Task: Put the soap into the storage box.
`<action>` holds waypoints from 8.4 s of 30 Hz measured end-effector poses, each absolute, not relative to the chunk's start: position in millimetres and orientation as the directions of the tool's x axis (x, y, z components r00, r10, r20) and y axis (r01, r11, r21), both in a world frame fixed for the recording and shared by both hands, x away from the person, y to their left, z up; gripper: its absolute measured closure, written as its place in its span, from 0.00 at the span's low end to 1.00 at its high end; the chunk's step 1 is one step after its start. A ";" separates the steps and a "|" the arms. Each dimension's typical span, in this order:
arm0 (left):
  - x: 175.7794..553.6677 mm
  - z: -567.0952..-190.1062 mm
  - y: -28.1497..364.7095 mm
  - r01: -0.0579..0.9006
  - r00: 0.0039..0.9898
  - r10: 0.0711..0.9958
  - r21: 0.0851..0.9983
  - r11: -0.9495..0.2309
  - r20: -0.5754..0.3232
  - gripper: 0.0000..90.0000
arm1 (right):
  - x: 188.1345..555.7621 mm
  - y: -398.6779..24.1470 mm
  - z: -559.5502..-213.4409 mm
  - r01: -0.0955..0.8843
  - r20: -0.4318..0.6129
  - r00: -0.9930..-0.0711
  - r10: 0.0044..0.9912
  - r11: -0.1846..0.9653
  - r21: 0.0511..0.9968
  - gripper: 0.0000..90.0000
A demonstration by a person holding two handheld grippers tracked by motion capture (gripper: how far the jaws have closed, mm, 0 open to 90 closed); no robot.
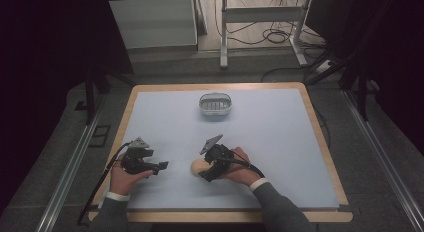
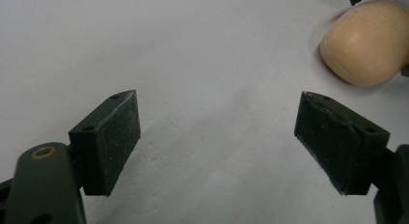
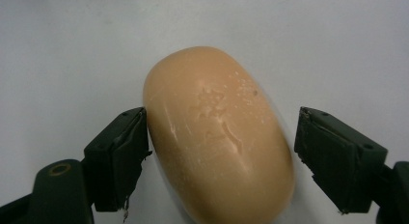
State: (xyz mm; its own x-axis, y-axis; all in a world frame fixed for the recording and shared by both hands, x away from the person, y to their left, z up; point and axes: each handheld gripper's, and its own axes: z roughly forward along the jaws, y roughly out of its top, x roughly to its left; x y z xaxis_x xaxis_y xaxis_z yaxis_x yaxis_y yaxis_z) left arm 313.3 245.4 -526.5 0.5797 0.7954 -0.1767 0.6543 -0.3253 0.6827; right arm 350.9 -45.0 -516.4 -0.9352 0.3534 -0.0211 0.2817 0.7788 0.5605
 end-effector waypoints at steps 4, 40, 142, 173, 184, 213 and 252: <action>313.3 -526.3 245.9 0.653 0.580 0.796 0.684 -0.325 -0.176 0.18 | 351.8 -41.7 -519.5 0.275 -0.018 -0.940 0.340 0.791 0.547 0.22; 314.6 -528.5 244.2 0.657 0.584 0.792 0.677 -0.332 -0.178 0.19 | 350.3 -40.5 -520.8 0.210 -0.058 -0.957 0.285 0.815 0.540 0.35; 317.0 -532.1 244.0 0.662 0.594 0.782 0.667 -0.343 -0.188 0.18 | 427.1 -84.6 -471.2 0.314 -0.082 -0.880 0.467 0.703 0.638 0.35; 317.9 -533.4 244.1 0.663 0.598 0.779 0.663 -0.348 -0.189 0.18 | 467.7 -87.2 -468.4 0.340 -0.069 -0.864 0.500 0.677 0.653 0.35; 318.3 -533.9 244.3 0.664 0.598 0.778 0.662 -0.348 -0.190 0.18 | 481.2 -85.1 -466.4 0.342 -0.059 -0.864 0.499 0.669 0.659 0.35; 318.9 -534.4 244.6 0.662 0.604 0.774 0.660 -0.355 -0.190 0.18 | 527.9 -65.9 -458.6 0.332 -0.059 -0.877 0.477 0.691 0.642 0.35; 318.0 -536.4 241.4 0.661 0.614 0.768 0.651 -0.373 -0.183 0.18 | 554.2 -69.9 -455.1 0.333 -0.099 -0.856 0.507 0.688 0.645 0.34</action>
State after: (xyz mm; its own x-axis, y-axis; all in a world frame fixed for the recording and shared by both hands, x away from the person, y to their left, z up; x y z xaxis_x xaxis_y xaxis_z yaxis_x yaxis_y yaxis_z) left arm 318.0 241.4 -536.4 0.6136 0.7680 -0.1831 0.6611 -0.3730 0.6510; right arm 554.2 -69.9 -455.1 -0.8563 0.5070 -0.0988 0.3329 0.6880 0.6449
